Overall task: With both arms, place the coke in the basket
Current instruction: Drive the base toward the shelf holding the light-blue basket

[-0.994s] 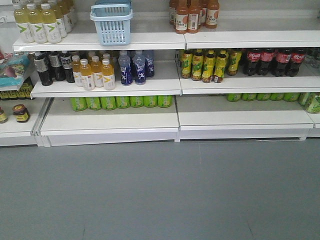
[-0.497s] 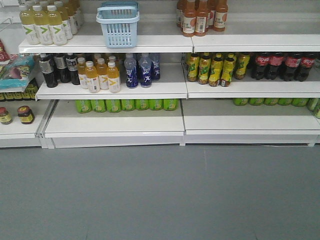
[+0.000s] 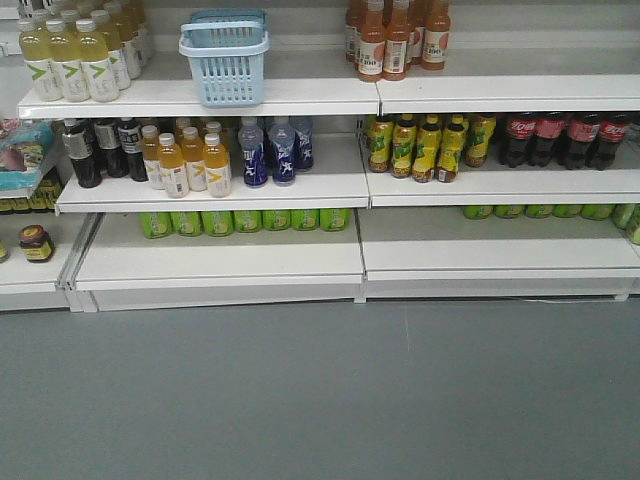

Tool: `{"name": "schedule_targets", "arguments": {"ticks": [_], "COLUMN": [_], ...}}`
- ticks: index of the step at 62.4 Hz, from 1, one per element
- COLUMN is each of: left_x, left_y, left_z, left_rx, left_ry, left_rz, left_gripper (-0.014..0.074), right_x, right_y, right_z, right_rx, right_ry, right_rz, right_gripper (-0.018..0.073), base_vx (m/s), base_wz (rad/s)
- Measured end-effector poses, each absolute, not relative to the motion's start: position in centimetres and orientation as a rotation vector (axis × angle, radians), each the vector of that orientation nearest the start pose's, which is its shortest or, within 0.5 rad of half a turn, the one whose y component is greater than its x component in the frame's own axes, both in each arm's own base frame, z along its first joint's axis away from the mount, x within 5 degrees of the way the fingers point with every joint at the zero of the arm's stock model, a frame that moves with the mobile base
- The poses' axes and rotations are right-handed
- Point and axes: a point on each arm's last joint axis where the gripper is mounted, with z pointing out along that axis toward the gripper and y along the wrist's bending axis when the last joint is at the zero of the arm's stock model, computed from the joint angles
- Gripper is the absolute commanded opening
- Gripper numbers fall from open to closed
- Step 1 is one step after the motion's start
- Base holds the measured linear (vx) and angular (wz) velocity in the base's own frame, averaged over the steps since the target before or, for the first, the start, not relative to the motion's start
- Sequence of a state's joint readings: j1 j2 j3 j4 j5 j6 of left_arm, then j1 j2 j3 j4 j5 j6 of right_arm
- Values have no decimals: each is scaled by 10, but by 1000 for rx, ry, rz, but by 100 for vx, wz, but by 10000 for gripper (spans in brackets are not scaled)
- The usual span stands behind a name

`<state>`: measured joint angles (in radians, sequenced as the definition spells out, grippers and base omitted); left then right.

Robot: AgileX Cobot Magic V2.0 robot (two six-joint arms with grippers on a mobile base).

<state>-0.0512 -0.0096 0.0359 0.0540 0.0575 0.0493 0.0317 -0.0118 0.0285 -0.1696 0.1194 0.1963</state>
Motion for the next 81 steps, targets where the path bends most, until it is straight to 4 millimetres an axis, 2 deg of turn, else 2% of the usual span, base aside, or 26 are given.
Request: {"name": "schedule_targets", "arguments": {"ticks": [81], "left_x": [57], "left_y": [-3], "left_z": [196], "left_rx": [119], "left_ry": [1563], "left_rz": [43], "left_gripper": [-6], "right_x": [57], "right_y": [0], "right_z": [194], "right_rx": [13], "right_ry": [1618], "right_rz": [30], "right_gripper": [-10], "base_vx": [9], "base_wz": [-2]}}
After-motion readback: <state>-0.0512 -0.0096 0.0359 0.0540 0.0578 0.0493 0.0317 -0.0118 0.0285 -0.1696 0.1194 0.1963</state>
